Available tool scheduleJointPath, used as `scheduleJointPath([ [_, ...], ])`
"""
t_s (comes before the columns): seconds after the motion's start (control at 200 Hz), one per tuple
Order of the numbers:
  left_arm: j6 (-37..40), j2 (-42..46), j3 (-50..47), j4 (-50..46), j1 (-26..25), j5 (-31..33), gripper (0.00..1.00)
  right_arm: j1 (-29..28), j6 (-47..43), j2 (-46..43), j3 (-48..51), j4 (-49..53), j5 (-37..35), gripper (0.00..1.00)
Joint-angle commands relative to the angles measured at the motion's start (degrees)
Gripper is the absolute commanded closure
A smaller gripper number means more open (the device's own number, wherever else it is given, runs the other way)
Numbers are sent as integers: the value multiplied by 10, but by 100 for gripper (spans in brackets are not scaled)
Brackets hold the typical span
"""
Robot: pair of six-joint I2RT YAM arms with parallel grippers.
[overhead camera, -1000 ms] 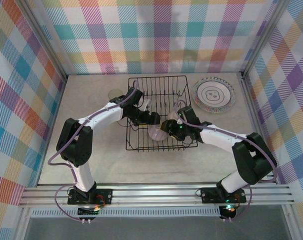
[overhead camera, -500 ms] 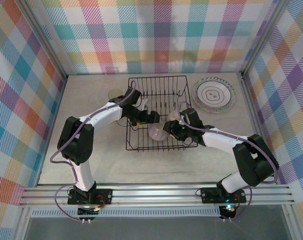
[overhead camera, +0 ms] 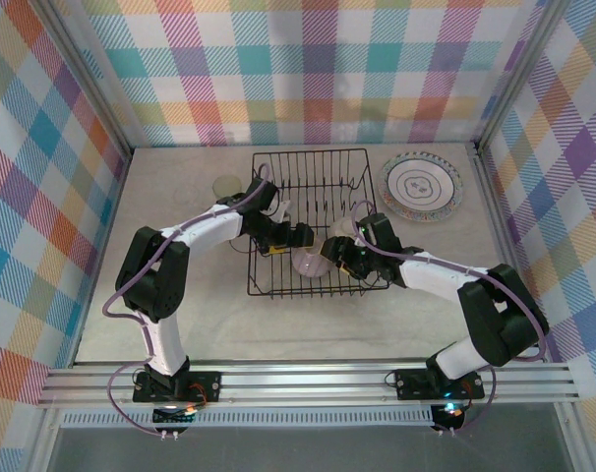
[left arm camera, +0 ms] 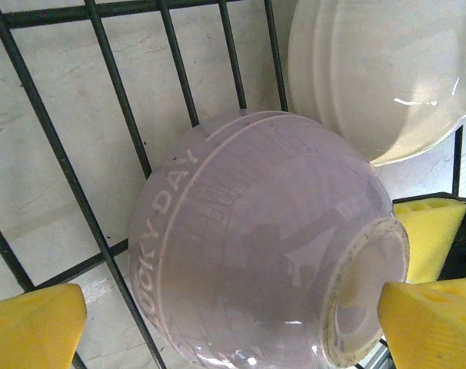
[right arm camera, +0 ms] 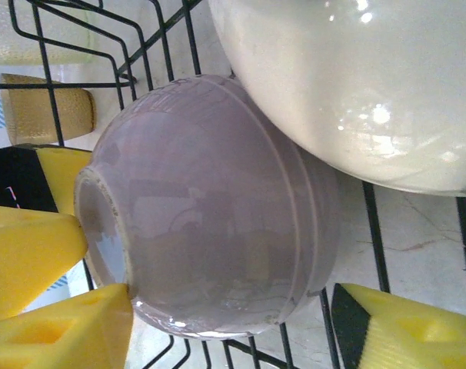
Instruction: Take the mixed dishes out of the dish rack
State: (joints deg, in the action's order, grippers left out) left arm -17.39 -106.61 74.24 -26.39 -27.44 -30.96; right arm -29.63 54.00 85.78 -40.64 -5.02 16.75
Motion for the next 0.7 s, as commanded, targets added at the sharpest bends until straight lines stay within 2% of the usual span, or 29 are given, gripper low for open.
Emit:
scheduleJointPath([
  [0.0,-15,-9,-14,19,3,-17,4,6,5,28,12,88,-35,29],
  [0.345,-26,-6,-17,33,3,-26,5,6,46,61,5,88,-52,20],
  [0.695,-51,-8,-42,70,3,-37,21,6,56,63,10,65,-43,20],
])
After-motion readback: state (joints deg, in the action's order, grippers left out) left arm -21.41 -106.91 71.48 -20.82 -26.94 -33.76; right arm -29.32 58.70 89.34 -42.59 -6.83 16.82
